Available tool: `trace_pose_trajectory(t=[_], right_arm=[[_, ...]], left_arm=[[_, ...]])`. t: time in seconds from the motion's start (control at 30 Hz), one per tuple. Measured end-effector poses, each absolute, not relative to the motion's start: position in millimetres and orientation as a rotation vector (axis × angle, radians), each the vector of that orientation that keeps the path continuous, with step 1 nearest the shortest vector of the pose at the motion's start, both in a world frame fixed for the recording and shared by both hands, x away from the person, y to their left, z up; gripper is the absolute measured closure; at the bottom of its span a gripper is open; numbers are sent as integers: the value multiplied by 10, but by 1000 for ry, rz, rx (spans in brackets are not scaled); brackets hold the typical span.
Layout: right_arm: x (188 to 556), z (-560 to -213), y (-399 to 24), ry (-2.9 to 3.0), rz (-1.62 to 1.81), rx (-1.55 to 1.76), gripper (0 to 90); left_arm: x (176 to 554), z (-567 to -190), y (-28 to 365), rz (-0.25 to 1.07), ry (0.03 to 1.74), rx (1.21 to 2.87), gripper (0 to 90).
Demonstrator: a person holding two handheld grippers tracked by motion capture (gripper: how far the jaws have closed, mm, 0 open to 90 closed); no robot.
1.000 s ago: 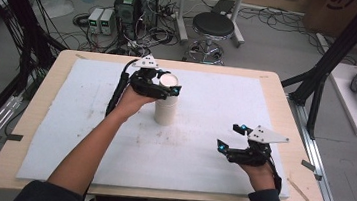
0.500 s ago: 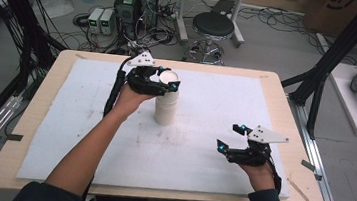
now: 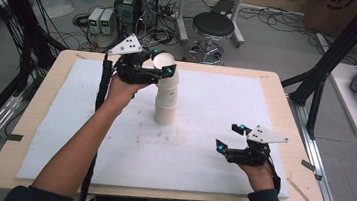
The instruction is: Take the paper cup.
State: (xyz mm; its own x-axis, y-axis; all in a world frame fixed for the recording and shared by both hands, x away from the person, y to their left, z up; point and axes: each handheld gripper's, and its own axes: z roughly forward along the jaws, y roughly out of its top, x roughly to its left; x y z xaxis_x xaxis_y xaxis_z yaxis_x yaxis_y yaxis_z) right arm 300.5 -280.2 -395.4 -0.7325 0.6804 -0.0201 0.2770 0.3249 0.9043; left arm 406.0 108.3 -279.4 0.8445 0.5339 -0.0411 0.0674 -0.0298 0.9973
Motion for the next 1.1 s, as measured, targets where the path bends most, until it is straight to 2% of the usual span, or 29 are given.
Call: trace_pose_trajectory(t=[0.37,0.73,1.1], right_arm=[[3001,-3953,-2771,2209,1390,844,183],[2999,-3945,-2660,2248,1423,813,183],[3051,-3978,-2421,2333,1439,745,182]], left_arm=[[3752,-2659,1294,377,450,1510,358],[3394,-2982,1496,317,453,1596,357],[3318,-3334,1465,240,445,1634,355]])
